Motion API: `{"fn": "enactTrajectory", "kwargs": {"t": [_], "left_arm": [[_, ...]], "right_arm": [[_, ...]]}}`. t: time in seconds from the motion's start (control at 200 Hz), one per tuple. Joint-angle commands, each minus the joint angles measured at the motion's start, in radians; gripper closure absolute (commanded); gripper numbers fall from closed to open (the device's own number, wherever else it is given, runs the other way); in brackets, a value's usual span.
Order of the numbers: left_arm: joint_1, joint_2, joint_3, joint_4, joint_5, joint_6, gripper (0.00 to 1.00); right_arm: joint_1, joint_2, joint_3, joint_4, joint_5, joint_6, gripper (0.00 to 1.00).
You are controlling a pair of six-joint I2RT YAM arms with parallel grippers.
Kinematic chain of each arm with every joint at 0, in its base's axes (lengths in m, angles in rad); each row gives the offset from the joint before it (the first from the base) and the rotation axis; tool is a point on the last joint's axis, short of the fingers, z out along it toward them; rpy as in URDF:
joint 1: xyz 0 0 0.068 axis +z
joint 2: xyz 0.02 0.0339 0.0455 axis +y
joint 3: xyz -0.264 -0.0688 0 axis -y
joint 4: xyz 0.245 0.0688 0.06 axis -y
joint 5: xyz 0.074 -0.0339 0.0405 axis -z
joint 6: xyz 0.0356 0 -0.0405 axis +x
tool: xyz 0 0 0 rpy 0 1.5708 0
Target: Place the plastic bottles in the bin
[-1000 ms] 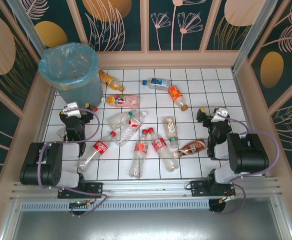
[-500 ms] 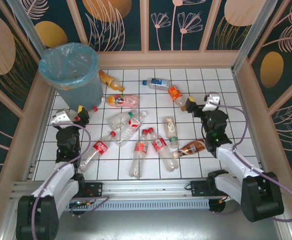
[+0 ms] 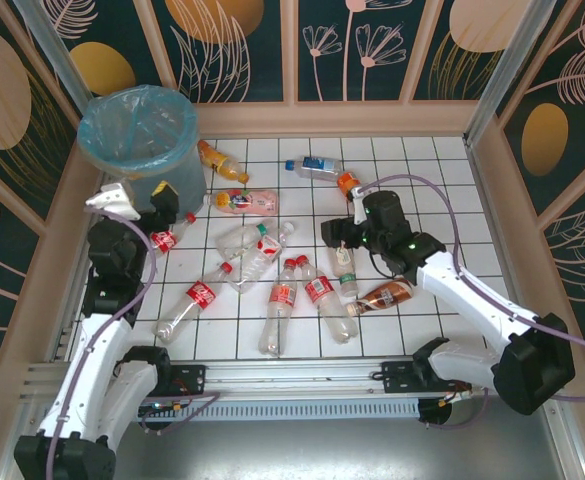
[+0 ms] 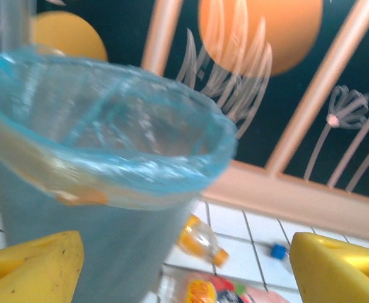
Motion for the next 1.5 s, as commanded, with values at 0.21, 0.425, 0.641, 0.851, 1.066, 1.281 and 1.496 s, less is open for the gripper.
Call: {"fn": "enactTrajectory", "kwargs": {"t": [0.21,0.425,0.641,0.851,1.066,1.281,1.496], "left_arm": [[-0.283,0.321,0.358,-0.479,0.150,-0.209,0.22],[-0.433,0.474,0.462,-0.685,0.162,-0.134,0.21],[-0.558,0.641,0.517,-0.725,0.153,-0.132,0.23],[-0.644,0.798,0.570,-0.683,0.159,-0.161,0.25],[-0.646,0.897,0.574,-0.647,0.124,-0.166,0.32],[-0.646,0.992,0.569,-0.635,0.148,-0.157,0.38],[-0.646,1.063,0.587,-0.620,0.184,-0.143,0.41]], "right_arm": [[-0.002,0.015,0.103,-0.262,0.005,0.122,0.15],[-0.008,-0.014,0.036,-0.236,0.004,0.147,0.16],[-0.030,-0.023,0.010,-0.233,-0.005,0.131,0.17],[-0.103,-0.035,0.008,-0.298,-0.024,0.111,0.21],[-0.171,-0.053,-0.019,-0.337,-0.076,0.136,0.23],[-0.175,-0.071,-0.050,-0.296,-0.090,0.160,0.24],[-0.175,-0.070,-0.068,-0.288,-0.081,0.171,0.24]]}}
